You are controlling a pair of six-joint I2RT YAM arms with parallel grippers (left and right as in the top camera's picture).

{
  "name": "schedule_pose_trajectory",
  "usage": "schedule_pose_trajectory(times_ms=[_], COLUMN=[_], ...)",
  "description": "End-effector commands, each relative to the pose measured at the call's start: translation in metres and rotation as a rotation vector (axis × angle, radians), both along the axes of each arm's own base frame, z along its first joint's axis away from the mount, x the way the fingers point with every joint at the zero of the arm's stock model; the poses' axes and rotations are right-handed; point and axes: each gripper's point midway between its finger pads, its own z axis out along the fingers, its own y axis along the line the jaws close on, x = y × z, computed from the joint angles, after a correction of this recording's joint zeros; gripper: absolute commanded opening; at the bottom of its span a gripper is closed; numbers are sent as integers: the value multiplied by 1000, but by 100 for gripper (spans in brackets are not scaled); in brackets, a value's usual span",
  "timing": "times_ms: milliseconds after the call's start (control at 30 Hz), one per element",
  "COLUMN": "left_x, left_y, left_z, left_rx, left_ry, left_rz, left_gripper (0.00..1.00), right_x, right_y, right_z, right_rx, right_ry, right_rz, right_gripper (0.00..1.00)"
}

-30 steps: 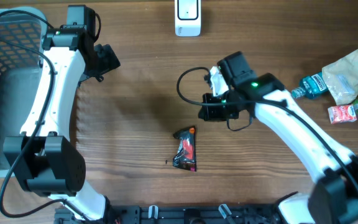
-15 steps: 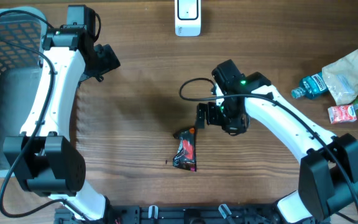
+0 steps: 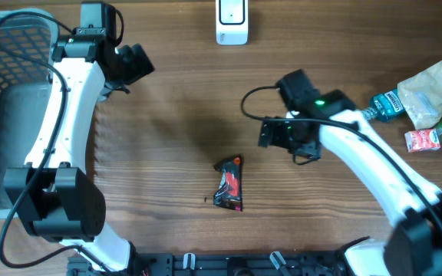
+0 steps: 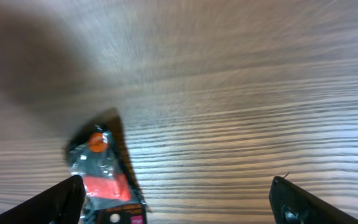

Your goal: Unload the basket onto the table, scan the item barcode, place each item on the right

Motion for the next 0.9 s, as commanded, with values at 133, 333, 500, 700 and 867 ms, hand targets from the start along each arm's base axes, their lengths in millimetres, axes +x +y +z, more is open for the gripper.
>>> schedule_pose_trajectory(times_ms=[133,333,500,700,867], left_x=[-53,-115,-173,-206,-226], left_y=[-139,-181,-200,-195,-197], left_z=[2,-51,-97,-134,-145], left_rx=[-575,-692,-858,-904,-918], left_ry=[95,280,385,435,468], left_rz=[-440,-510,-522,-442,-435], left_gripper=[100,91,83,85,81], right_x=[7,3,3,3,3], right_y=[-58,-82,-86,-86,-86], right_z=[40,38,37,37,37], right_rx=[-13,-32,-39,-39,-39], right_ry=[-118,-88,-87,-88,-87], right_rz=[-102,-125,-101,-102,-102], right_gripper=[97,97,97,97,97])
